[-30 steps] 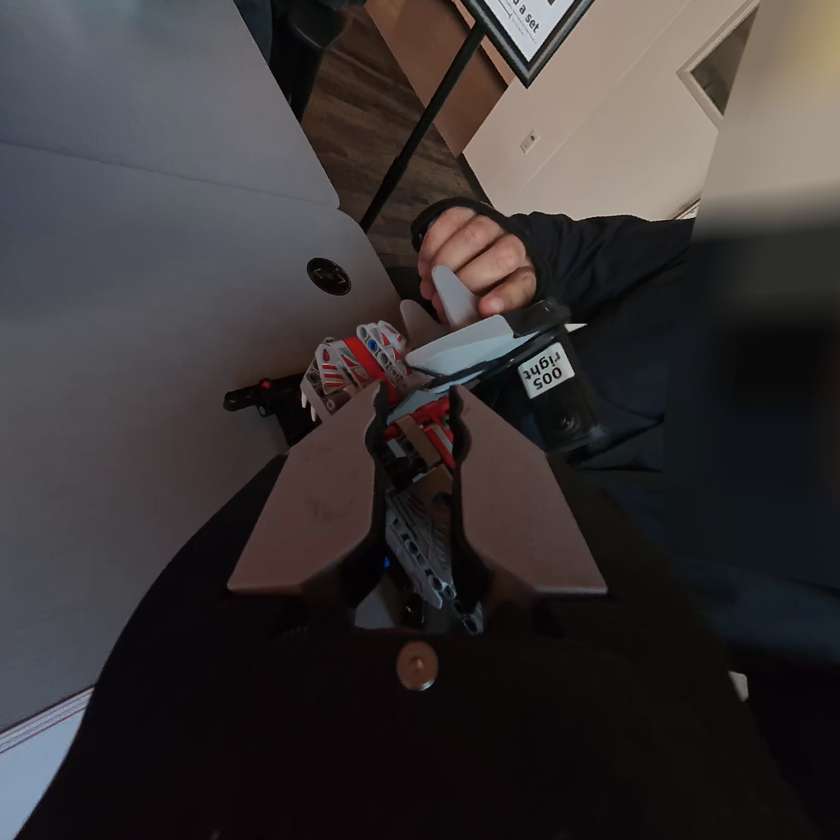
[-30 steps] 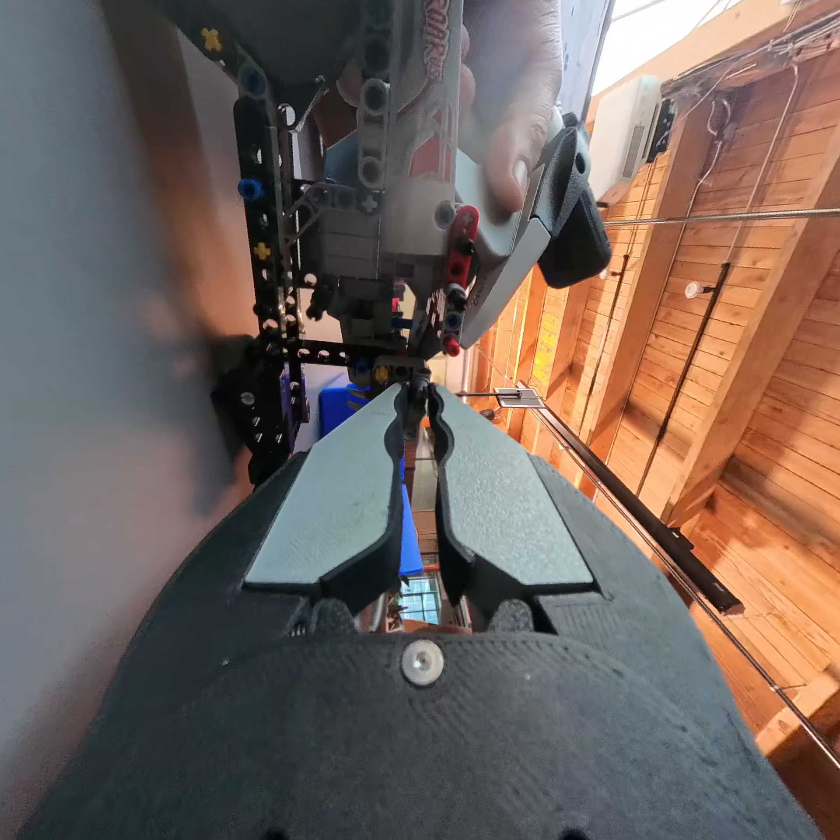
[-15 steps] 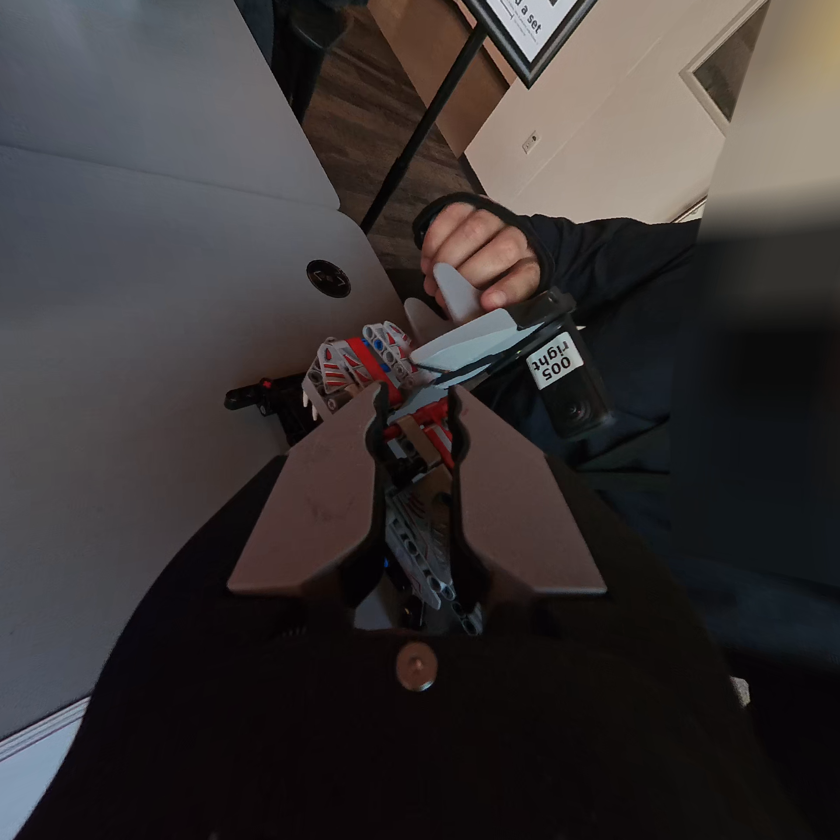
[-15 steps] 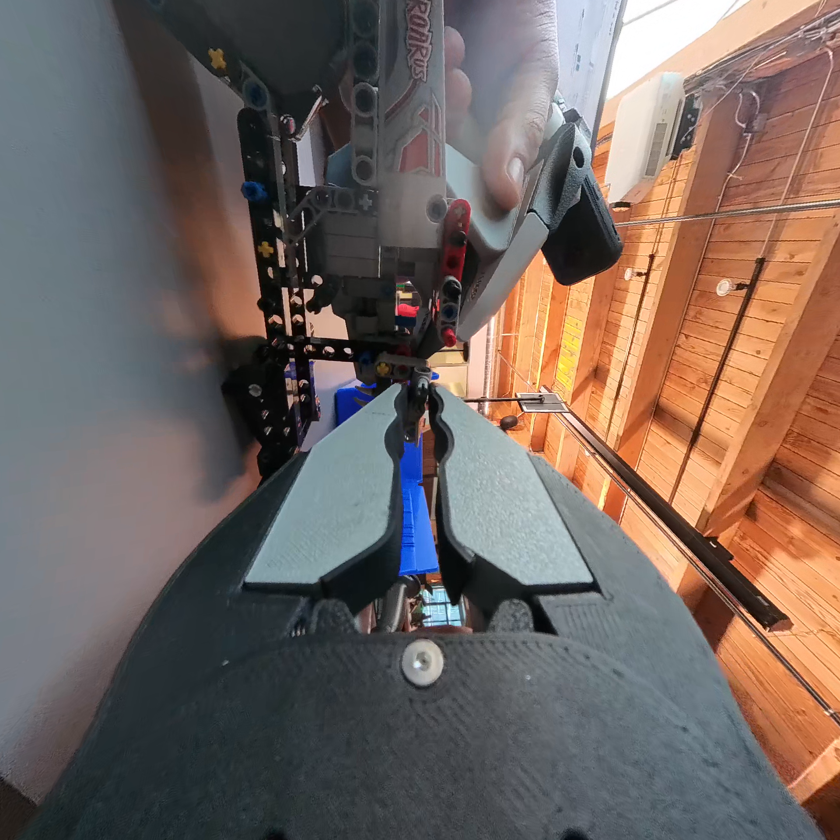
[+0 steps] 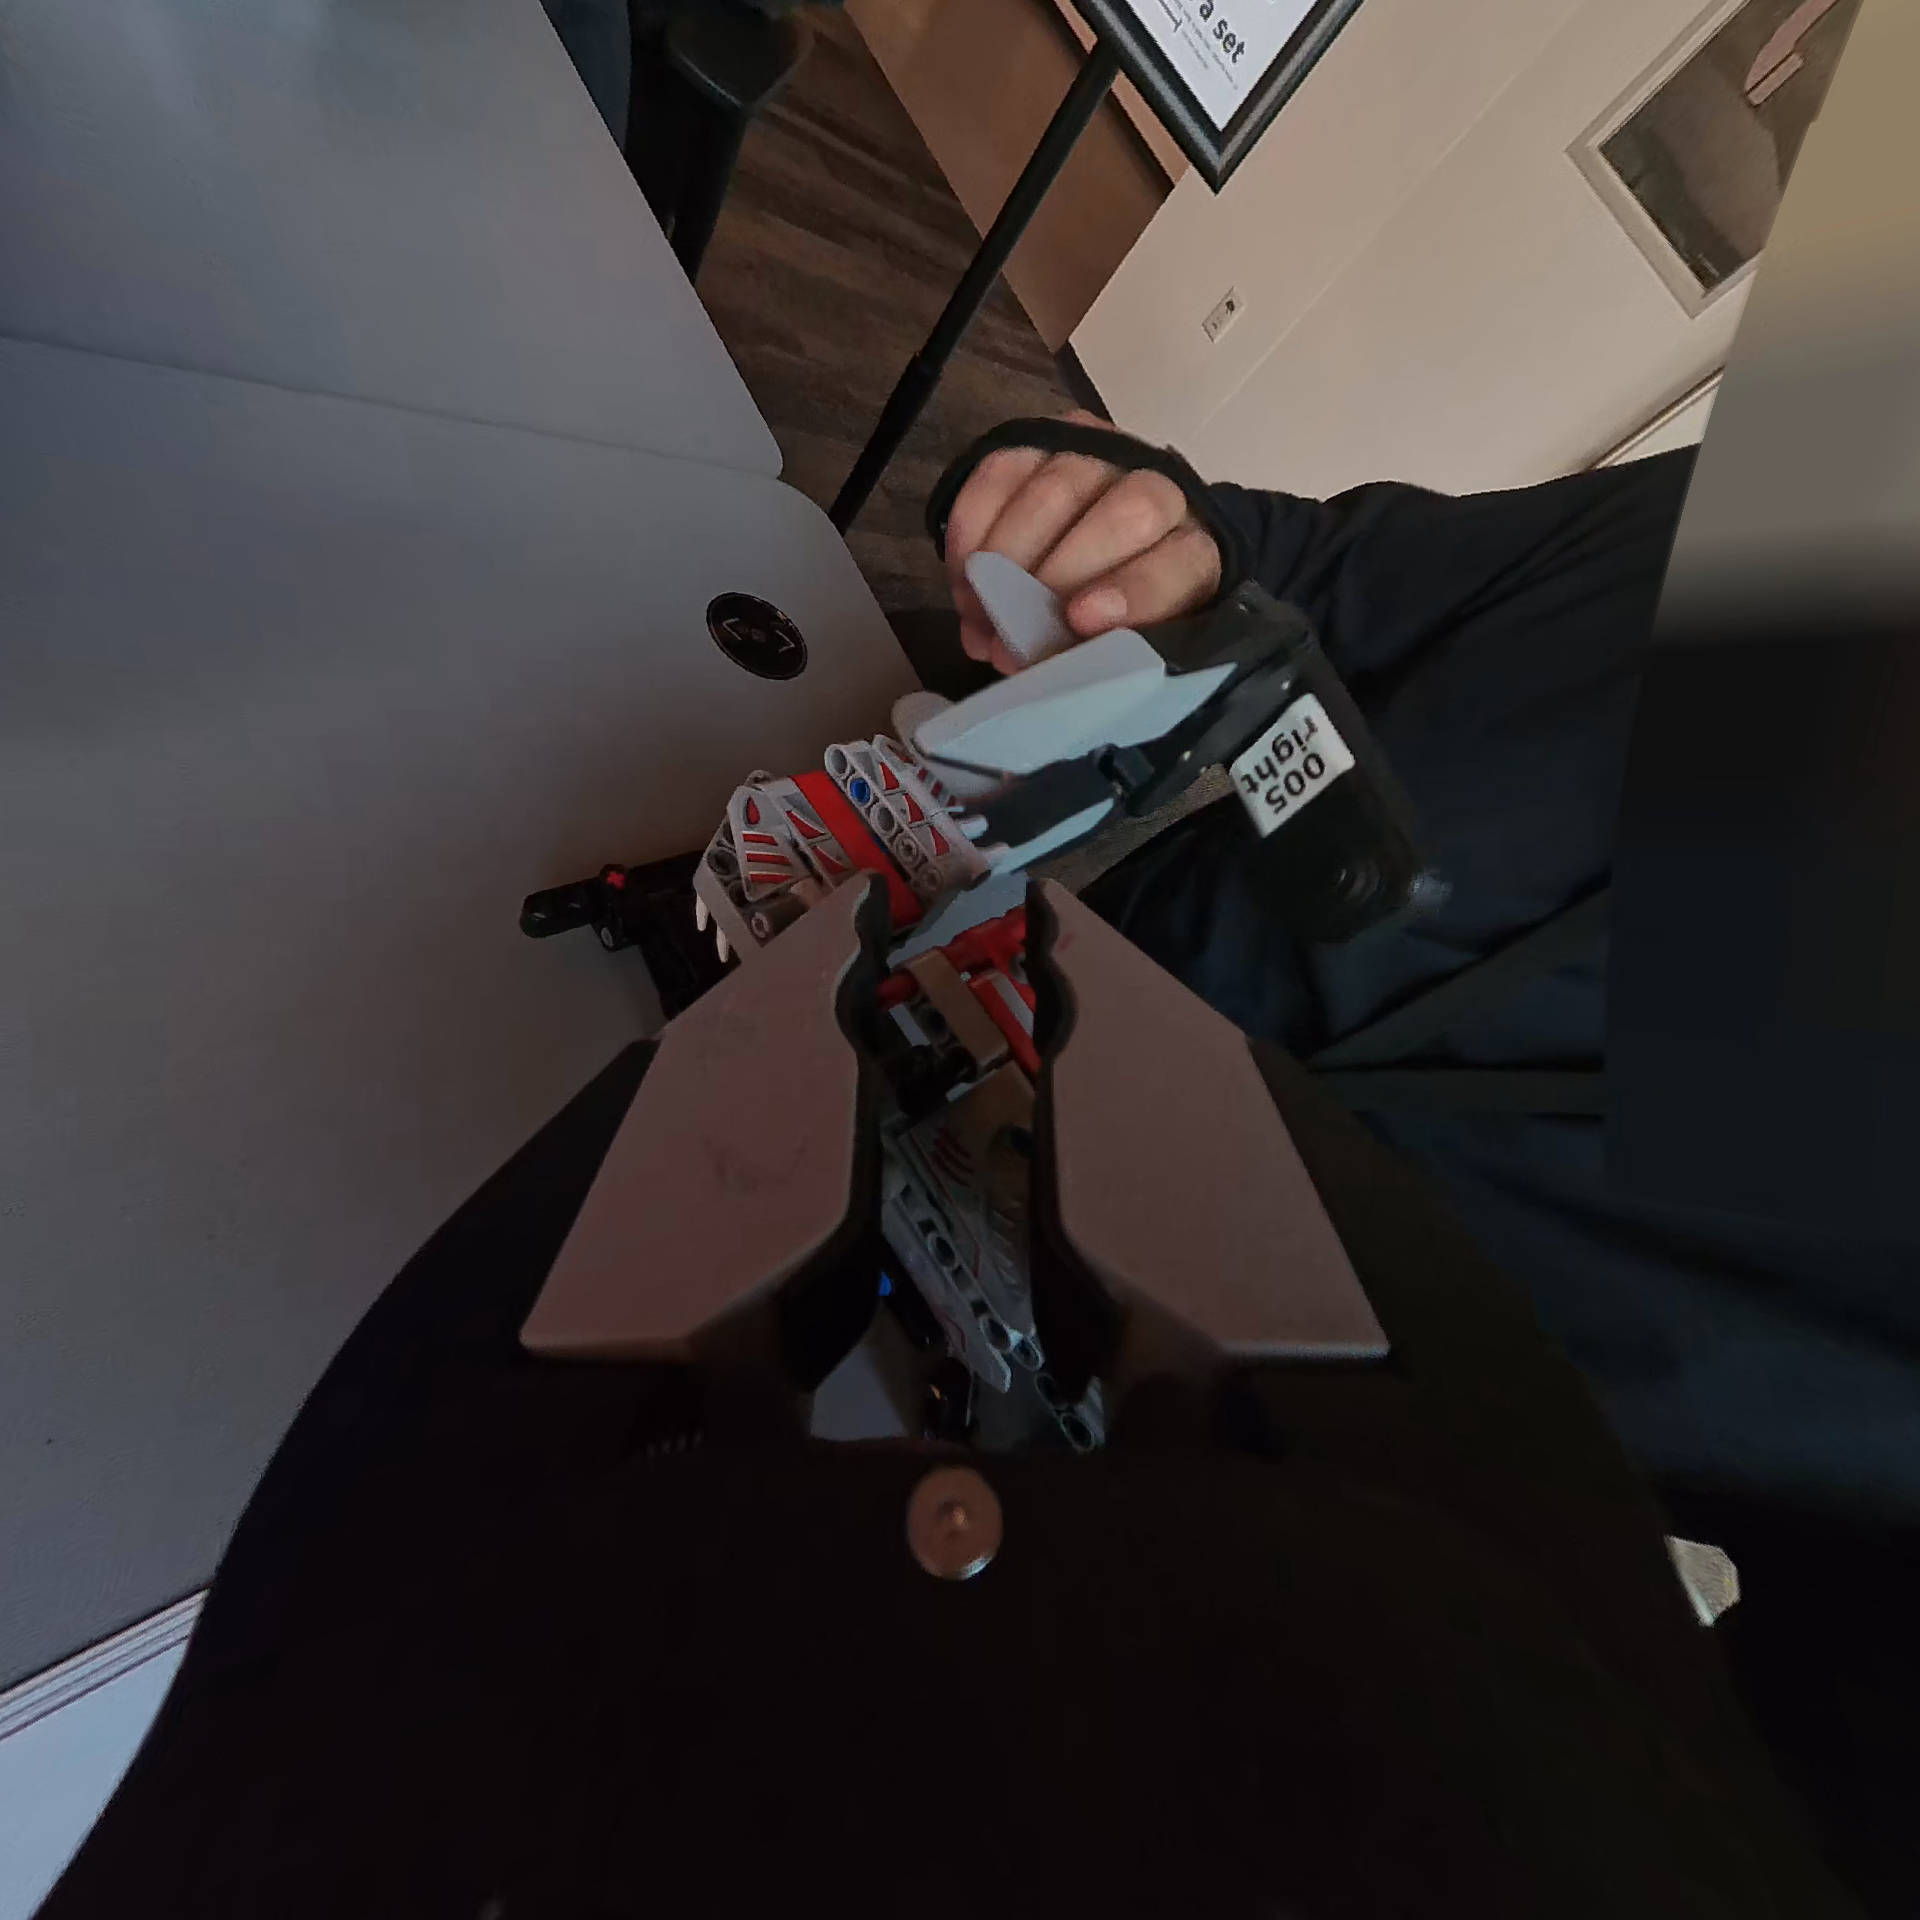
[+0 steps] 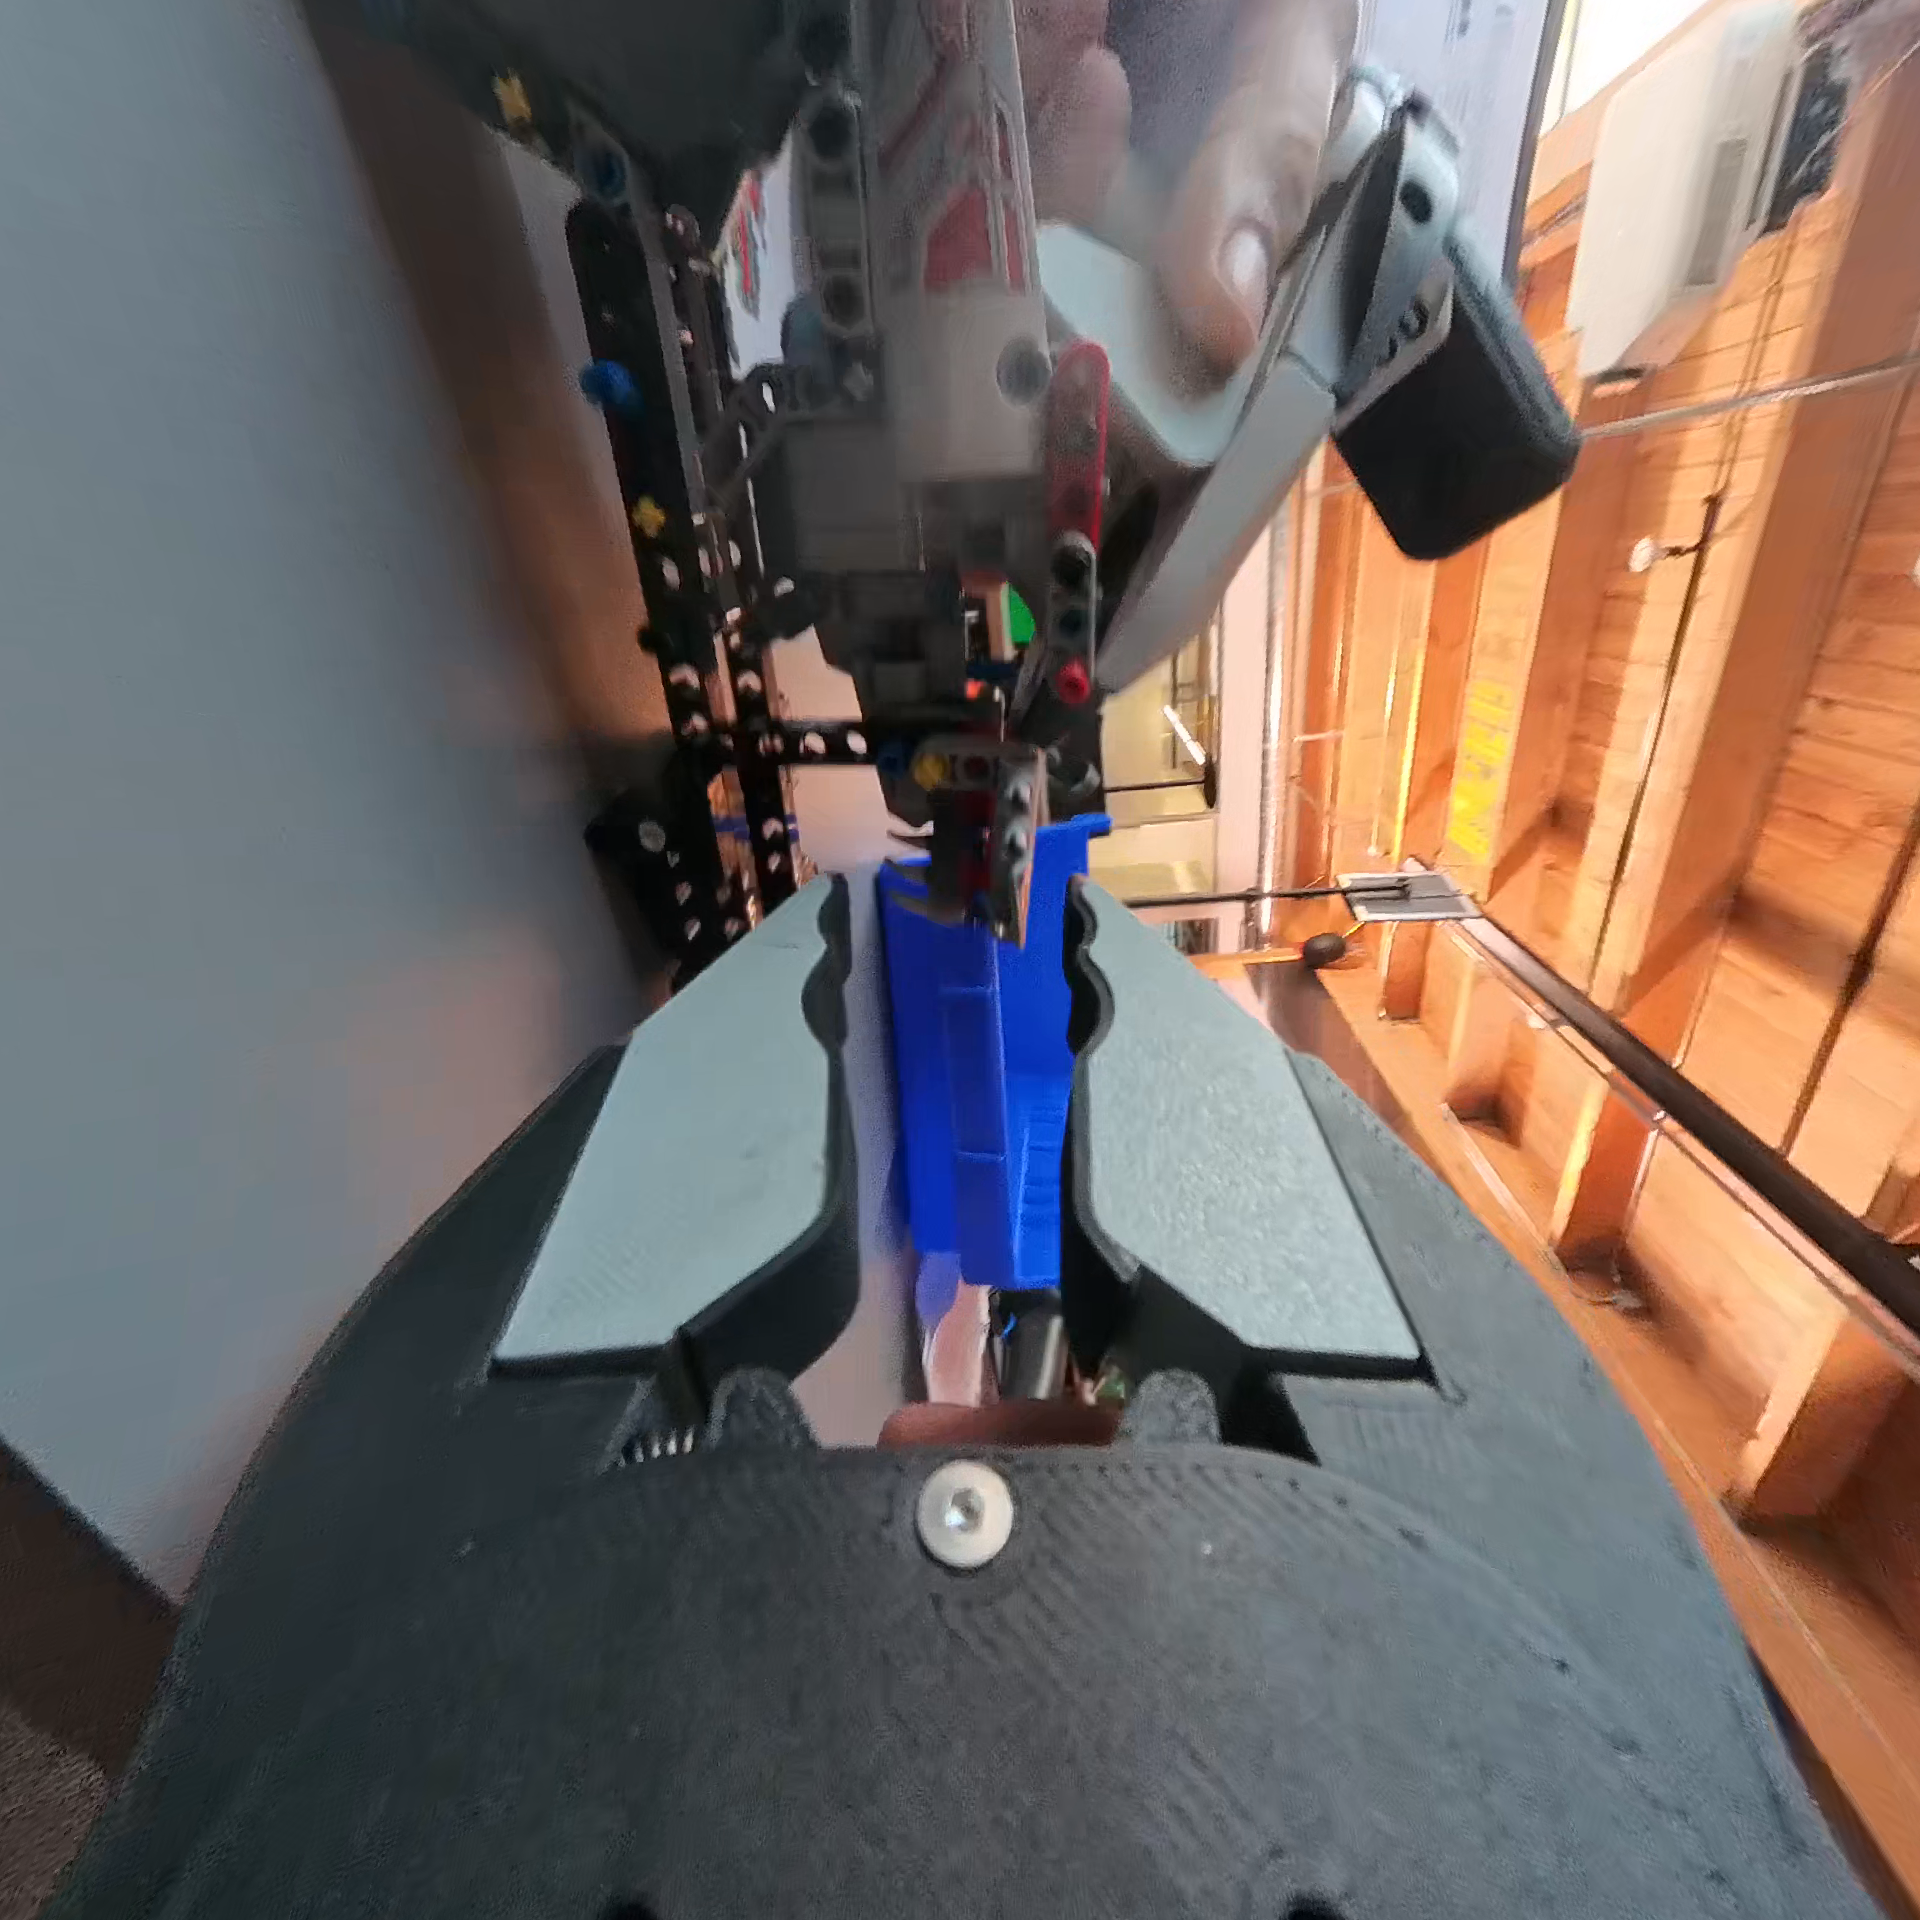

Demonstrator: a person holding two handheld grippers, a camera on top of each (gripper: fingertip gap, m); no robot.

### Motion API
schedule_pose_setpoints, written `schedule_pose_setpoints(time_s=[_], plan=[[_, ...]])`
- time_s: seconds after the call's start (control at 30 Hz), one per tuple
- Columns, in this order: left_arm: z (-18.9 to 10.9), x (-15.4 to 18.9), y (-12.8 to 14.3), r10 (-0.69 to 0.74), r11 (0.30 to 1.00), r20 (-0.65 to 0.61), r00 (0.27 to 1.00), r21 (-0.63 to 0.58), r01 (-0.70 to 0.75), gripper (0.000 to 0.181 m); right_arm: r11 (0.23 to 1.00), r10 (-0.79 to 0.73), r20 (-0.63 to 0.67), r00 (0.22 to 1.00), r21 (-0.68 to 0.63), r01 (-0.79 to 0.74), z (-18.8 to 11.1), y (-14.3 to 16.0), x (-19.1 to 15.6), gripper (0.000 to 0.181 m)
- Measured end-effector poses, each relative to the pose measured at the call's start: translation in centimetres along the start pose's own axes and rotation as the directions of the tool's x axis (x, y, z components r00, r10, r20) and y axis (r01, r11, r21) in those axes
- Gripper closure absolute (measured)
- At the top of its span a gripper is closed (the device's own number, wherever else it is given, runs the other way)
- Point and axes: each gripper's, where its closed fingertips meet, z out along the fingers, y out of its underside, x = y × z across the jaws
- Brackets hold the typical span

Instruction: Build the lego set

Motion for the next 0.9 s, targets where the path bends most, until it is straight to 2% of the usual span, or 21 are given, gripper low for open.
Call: schedule_pose_setpoints(time_s=[0.1, 0.23, 0.33, 0.47, 0.63, 0.9], plan=[[-0.1, -0.1, 0.0, 0.003, 1.0, 0.011, 1.0, 0.0, -0.003, 0.158, 0.998, 0.06, 0.015, 0.998, 0.001, -0.06, -0.9, 1.4, 0.2, 0.151], [0.0, -0.1, -0.1, -0.003, 1.0, 0.006, 1.0, 0.001, 0.003, 0.158, 0.987, 0.153, 0.067, 0.986, 0.047, -0.156, -1.5, 1.4, 0.7, 0.152], [-0.2, -0.2, -0.5, 0.008, 1.0, 0.031, 0.999, 0.011, -0.008, 0.158, 0.986, 0.129, 0.045, 0.991, 0.096, -0.133, -1.1, 0.8, 1.8, 0.155], [-1.0, 0.2, -1.7, 0.014, 0.998, 0.025, 1.0, 0.06, -0.015, 0.158, 0.98, 0.084, 0.116, 0.99, 0.171, -0.103, -0.2, 0.0, 0.9, 0.154], [-1.6, -3.3, -1.7, 0.022, 1.0, 0.199, 0.98, 0.011, -0.024, 0.153, 0.978, 0.024, 0.116, 0.993, 0.203, -0.047, 0.2, 0.2, 0.7, 0.172], [-0.1, -2.9, -0.5, -0.019, 0.999, 0.079, 0.997, -0.042, 0.022, 0.15, 0.979, -0.007, 0.079, 0.997, 0.202, -0.01, -0.5, 0.1, 0.7, 0.174]])
